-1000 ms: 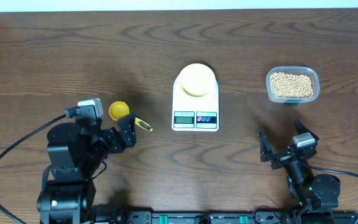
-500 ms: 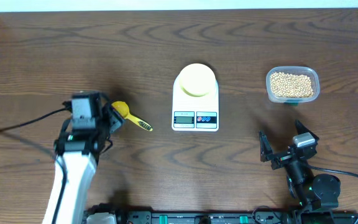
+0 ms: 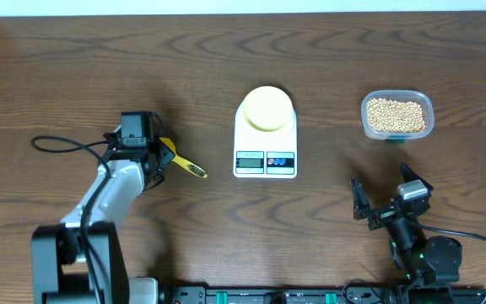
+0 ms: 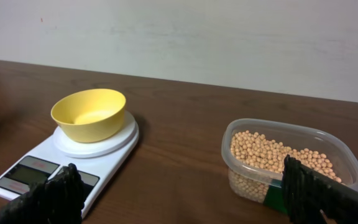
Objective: Scoop item into bowl and weigh 50g on scale
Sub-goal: 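Grasp the yellow scoop by its handle with the left gripper, then lift the scoop with the left gripper and bring the right gripper toward it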
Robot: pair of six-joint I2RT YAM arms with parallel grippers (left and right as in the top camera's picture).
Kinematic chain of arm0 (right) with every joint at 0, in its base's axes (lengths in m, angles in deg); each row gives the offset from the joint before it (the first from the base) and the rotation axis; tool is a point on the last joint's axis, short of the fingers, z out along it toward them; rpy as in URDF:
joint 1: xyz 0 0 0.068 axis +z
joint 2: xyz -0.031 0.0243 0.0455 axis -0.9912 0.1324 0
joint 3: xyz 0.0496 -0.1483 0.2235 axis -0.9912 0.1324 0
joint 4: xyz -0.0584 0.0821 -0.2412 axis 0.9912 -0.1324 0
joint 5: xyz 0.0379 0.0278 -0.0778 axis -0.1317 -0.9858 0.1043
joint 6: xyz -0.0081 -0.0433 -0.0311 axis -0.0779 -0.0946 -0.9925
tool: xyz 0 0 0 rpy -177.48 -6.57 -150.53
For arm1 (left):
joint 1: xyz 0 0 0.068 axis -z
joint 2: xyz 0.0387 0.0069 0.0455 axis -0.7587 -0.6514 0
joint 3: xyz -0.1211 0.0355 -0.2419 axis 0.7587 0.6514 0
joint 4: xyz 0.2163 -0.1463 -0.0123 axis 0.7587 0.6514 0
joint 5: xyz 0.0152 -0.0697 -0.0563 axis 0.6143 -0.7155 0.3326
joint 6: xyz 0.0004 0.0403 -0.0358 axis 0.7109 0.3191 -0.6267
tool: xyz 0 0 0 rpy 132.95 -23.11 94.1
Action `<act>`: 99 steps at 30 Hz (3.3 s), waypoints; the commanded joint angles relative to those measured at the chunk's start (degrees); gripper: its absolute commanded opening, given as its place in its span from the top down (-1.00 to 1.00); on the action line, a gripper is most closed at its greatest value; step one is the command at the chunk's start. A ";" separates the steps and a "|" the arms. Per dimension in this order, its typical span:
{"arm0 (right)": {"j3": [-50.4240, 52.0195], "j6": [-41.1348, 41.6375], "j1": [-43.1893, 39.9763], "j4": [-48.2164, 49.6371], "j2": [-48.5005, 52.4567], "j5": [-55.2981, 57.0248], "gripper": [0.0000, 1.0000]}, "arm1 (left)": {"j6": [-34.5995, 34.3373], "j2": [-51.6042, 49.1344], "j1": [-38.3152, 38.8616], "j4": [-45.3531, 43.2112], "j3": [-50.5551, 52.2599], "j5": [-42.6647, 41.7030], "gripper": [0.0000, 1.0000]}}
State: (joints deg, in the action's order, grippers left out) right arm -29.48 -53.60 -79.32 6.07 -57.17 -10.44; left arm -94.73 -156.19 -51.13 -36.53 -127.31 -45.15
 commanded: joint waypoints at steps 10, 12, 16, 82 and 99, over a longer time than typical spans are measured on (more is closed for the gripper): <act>0.22 0.57 -0.42 -0.07 -0.26 -0.33 -0.98 | -0.52 -3.93 -0.13 -4.39 -0.76 1.38 0.17; 0.22 0.57 -0.42 -0.07 -0.26 -0.33 -0.98 | -0.55 -3.96 -0.13 -4.44 -0.76 1.38 0.21; 0.22 0.57 -0.42 -0.07 -0.26 -0.33 -0.98 | -0.50 -4.02 -0.13 -4.52 -0.72 1.38 0.36; -0.39 52.17 -0.42 -0.07 5.81 -24.98 -0.98 | -15.58 35.17 -0.13 27.45 -0.44 -17.59 0.86; -13.64 52.06 -0.39 1.88 42.07 -40.94 -0.98 | -20.92 35.17 -0.13 30.03 -0.44 -17.64 0.86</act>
State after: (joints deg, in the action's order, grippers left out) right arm -42.24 -0.59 -79.47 7.78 -18.11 -45.85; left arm -112.76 -121.02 -51.13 -6.65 -127.38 -62.24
